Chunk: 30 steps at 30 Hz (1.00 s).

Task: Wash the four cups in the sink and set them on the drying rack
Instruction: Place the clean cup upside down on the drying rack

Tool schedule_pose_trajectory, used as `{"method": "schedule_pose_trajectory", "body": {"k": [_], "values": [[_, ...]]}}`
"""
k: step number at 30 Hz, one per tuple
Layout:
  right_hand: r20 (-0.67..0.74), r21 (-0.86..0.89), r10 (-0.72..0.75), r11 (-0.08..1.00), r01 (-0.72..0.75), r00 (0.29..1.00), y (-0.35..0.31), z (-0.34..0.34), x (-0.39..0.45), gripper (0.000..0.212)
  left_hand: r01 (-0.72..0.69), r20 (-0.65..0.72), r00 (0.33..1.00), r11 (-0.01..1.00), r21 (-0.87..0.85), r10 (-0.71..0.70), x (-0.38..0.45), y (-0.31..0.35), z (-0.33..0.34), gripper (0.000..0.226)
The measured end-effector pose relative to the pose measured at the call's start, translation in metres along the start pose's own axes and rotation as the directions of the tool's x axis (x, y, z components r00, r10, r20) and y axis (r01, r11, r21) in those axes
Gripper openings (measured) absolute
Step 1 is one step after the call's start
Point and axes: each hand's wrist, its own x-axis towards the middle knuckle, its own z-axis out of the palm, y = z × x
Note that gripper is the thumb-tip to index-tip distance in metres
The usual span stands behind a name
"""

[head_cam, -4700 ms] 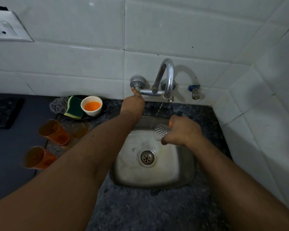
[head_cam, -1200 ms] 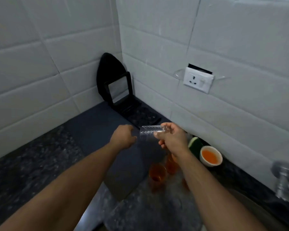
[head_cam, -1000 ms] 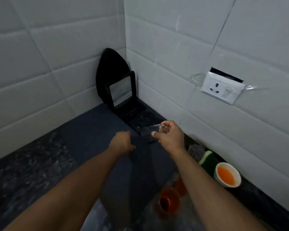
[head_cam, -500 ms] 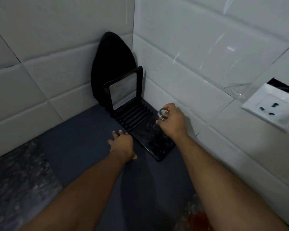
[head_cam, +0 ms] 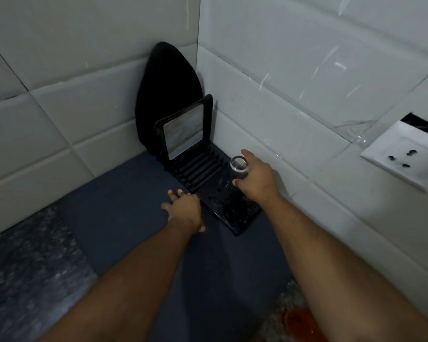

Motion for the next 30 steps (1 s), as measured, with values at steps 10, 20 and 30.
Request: {"method": "schedule_pose_trajectory", "body": {"k": [10,20,30], "values": [[0.045,0.007,-0.038,0.999,0.038,0.998,0.012,-0.076,-0.163,0.056,-0.172,-0.299,0.938,0.984,0.044,0.177,-0.095,0.016,0.033,0.005],[-0.063,-0.102,0.047,0.993,-0.054,0.997,0.069,-0.145,-0.327,0.049,-0.521,-0.526,0.768,0.834,-0.182,0.365,-0.256,0.088,0.048,0.026],[0.017,-0.115,0.241,0.965,-0.237,0.970,0.151,-0.146,-0.407,0.072,-0.662,-0.288,0.724,0.749,-0.032,0.627,-0.373,0.177,0.136,0.023]]}}
